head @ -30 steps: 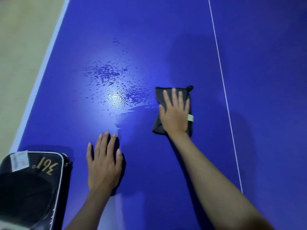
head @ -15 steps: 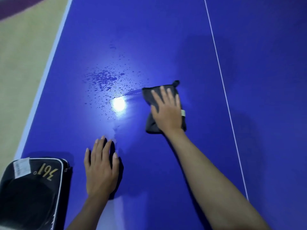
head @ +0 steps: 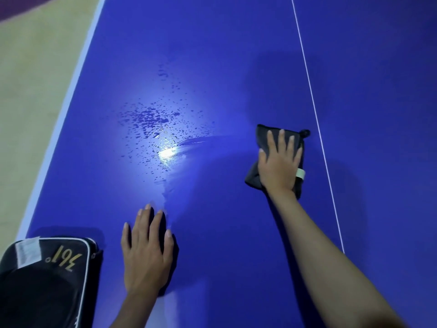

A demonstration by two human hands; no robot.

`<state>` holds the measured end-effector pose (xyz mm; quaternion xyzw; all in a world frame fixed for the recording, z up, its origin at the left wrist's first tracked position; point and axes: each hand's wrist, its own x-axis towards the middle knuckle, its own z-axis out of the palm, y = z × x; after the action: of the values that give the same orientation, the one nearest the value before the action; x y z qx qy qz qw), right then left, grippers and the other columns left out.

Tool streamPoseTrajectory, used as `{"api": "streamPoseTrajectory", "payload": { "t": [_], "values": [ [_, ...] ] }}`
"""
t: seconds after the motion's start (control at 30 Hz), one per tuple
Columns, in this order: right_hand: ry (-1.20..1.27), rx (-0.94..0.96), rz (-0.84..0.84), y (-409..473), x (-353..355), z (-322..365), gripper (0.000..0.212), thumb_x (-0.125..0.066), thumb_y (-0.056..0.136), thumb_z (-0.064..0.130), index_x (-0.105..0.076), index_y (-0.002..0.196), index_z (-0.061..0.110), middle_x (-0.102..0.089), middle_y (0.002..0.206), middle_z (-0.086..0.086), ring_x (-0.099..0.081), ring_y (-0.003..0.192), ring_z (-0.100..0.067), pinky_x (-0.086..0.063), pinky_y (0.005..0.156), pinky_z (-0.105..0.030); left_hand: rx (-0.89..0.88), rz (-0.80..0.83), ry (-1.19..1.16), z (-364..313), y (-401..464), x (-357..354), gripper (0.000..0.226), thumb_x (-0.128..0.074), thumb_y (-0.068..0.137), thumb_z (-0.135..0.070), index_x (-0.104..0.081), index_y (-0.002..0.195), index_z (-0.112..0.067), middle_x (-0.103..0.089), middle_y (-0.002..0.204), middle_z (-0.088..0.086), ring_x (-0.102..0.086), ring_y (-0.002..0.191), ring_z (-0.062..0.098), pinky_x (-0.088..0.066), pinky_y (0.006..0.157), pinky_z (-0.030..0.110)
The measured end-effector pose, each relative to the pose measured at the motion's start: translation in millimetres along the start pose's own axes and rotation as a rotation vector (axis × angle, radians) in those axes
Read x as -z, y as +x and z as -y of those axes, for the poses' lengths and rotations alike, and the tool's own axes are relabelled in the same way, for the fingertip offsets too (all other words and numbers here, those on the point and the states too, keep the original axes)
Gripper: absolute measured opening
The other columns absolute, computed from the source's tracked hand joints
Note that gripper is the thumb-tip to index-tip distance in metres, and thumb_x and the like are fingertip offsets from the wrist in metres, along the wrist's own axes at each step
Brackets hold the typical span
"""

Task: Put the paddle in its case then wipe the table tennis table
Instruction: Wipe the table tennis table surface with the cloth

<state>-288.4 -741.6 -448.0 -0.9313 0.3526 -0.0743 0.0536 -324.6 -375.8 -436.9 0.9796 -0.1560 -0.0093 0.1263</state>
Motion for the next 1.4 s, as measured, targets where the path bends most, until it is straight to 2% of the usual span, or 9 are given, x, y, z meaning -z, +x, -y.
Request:
{"api": "streamPoseTrajectory", "payload": {
  "t": [0.1, 0.23, 0.4, 0.6, 0.73, 0.83, 1.13, 1.33, 1.4],
  "values": [
    [0.035, 0.118, -0.007, -18, -4, 73, 0.063, -0.038, 0.102, 0.046, -0.035, 0.162, 0.028, -0.027, 0.171, -0.005, -0.023, 0.157, -0.035, -0.013, 0.127, -0.06, 0.014, 0.006, -0.011, 1, 1, 0, 0.055, -0.033, 0.102, -0.042, -0.05, 0.147, -0.015, -0.032, 0.165, 0.004, -0.029, 0.154, 0.022, -0.017, 0.126, 0.054],
    [0.079, 0.365, 0.08, -70, -7, 168, 0.065, -0.038, 0.102, 0.046, -0.029, 0.164, 0.029, -0.019, 0.174, -0.004, -0.012, 0.161, -0.032, -0.009, 0.127, -0.057, 0.025, -0.002, -0.027, 4, 0, 0, 0.056, -0.034, 0.102, -0.042, -0.052, 0.146, -0.013, -0.033, 0.165, 0.005, -0.03, 0.153, 0.024, -0.018, 0.126, 0.054],
    [0.135, 0.508, 0.089, -62, -15, 160, 0.062, -0.046, 0.101, 0.044, -0.036, 0.161, 0.031, -0.027, 0.171, -0.004, -0.02, 0.159, -0.029, -0.012, 0.128, -0.053, 0.03, 0.009, -0.023, 4, 1, 2, 0.057, -0.033, 0.102, -0.043, -0.051, 0.147, -0.013, -0.031, 0.166, 0.005, -0.026, 0.155, 0.023, -0.017, 0.126, 0.054],
    [0.099, 0.255, 0.048, -9, -7, 51, 0.062, -0.032, 0.099, 0.044, -0.042, 0.159, 0.029, -0.031, 0.169, -0.008, -0.03, 0.155, -0.034, -0.02, 0.127, -0.055, 0.041, 0.009, -0.039, 2, 1, 3, 0.055, -0.034, 0.101, -0.043, -0.05, 0.145, -0.015, -0.03, 0.166, 0.002, -0.024, 0.155, 0.02, -0.015, 0.126, 0.053],
    [0.037, 0.047, 0.028, 10, 7, -44, 0.064, -0.03, 0.103, 0.054, -0.036, 0.161, 0.029, -0.018, 0.171, -0.019, -0.021, 0.157, -0.036, -0.015, 0.128, -0.055, 0.044, -0.005, -0.043, 1, 0, 2, 0.055, -0.034, 0.101, -0.042, -0.051, 0.145, -0.014, -0.031, 0.165, 0.003, -0.025, 0.155, 0.022, -0.017, 0.125, 0.055],
    [0.013, -0.011, 0.035, 13, 11, -64, 0.062, -0.032, 0.106, 0.054, -0.033, 0.163, 0.028, -0.016, 0.172, -0.017, -0.017, 0.158, -0.036, -0.012, 0.128, -0.056, 0.046, -0.014, -0.042, 0, 0, 1, 0.056, -0.035, 0.101, -0.043, -0.051, 0.145, -0.013, -0.032, 0.165, 0.005, -0.026, 0.155, 0.022, -0.017, 0.126, 0.054],
    [-0.011, -0.038, 0.022, -6, 2, 12, 0.06, -0.038, 0.11, 0.044, -0.025, 0.165, 0.024, -0.016, 0.174, -0.007, -0.012, 0.16, -0.031, -0.007, 0.129, -0.055, -0.036, -0.02, -0.083, 0, 0, 0, 0.055, -0.038, 0.102, -0.044, -0.052, 0.146, -0.014, -0.035, 0.165, 0.006, -0.027, 0.155, 0.022, -0.02, 0.126, 0.053],
    [-0.034, 0.019, 0.031, -33, -9, 108, 0.061, -0.038, 0.109, 0.045, -0.026, 0.165, 0.025, -0.017, 0.174, -0.007, -0.014, 0.16, -0.03, -0.009, 0.129, -0.057, -0.015, 0.013, -0.498, 11, 1, 16, 0.045, -0.041, 0.105, -0.034, -0.05, 0.146, -0.017, -0.033, 0.164, -0.005, -0.025, 0.155, 0.013, -0.021, 0.126, 0.048],
    [-0.039, 0.057, 0.027, -40, -17, 146, 0.061, -0.033, 0.107, 0.047, -0.028, 0.165, 0.026, -0.019, 0.173, -0.006, -0.017, 0.16, -0.03, -0.01, 0.129, -0.056, -0.08, 0.006, -0.579, 16, 8, 34, 0.045, -0.042, 0.106, -0.031, -0.047, 0.149, -0.019, -0.032, 0.165, -0.008, -0.024, 0.155, 0.011, -0.02, 0.126, 0.043]
  ]
}}
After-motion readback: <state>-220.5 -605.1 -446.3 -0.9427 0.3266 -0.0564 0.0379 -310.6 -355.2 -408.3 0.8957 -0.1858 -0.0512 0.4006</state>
